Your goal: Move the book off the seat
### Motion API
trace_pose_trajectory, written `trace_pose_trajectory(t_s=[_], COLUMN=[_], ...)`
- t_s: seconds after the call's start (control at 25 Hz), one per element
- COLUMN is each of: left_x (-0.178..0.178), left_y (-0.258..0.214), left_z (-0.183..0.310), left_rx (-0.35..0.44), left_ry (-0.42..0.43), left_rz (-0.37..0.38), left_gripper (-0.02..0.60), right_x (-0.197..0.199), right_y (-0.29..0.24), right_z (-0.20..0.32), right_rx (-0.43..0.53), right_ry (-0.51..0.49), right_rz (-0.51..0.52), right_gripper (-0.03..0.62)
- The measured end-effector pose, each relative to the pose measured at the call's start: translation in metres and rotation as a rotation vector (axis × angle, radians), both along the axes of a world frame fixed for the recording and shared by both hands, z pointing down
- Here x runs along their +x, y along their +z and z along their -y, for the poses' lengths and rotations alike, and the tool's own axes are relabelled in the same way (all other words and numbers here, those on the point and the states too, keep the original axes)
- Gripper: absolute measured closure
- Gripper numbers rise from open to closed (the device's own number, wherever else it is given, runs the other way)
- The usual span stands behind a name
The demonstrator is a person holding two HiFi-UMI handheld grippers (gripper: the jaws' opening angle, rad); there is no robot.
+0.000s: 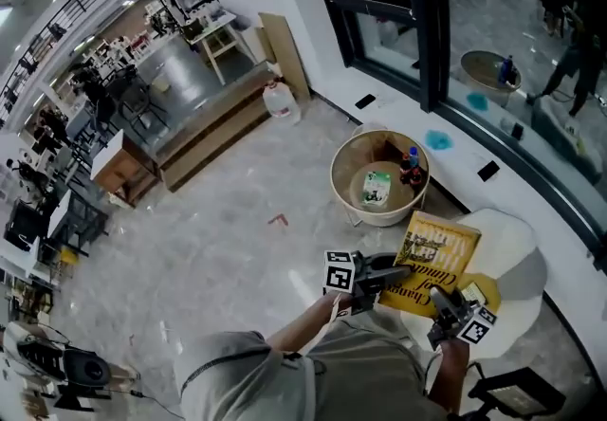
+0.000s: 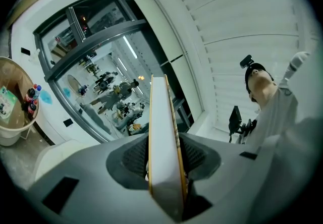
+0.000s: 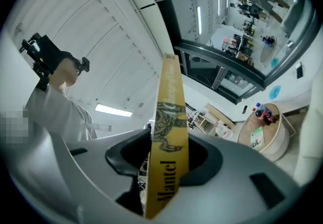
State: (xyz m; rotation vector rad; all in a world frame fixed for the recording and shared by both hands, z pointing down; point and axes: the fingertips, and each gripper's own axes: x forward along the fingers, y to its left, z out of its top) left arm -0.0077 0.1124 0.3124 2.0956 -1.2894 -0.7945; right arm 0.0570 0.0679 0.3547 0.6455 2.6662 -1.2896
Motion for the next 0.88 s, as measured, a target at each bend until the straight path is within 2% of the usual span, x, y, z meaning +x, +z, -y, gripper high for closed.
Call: trace_pose_trajectory(t_s=[0.08, 0.28, 0.44, 0.6, 0.72, 0.88], left_x=[-0.021, -0.092, -0.147, -0.203, -0.251, -0.342], left_y=[0.002, 0.008, 0.006, 0.011, 0.019, 0.033], left_z=[-0.006, -0.019, -0.011, -0.013, -0.026, -0.053], left_rx=[0.009, 0.040, 0.085, 0.127, 0.154, 0.149], left_ry=[-0.001, -0.041, -0.003, -0.021, -0.045, -0.082], left_rz=[-0.007, -0.037, -0.062, -0.091, -0.157, -0.235], left_gripper=[0.422, 0.422, 0.422, 0.422, 0.423, 0.423], right_x=[-0.021, -0.094, -0.143, -0.191, -0.238, -0.328], right_y=[0.004, 0.002, -0.004, -0.002, -0.002, 0.009], right_z=[-0.004, -0.021, -0.012, 0.001, -0.005, -0.027], right_rx=[-0.002, -0.030, -0.005, 0.016, 0.031, 0.014], right_ry=[-0.002, -0.083, -0.059, -0.036, -0.041, -0.046], right_rz=[-0.005, -0.025, -0.079, -0.139, -0.163, -0.229], right_gripper=[0.422, 0.422, 0.422, 0.422, 0.422, 0.428])
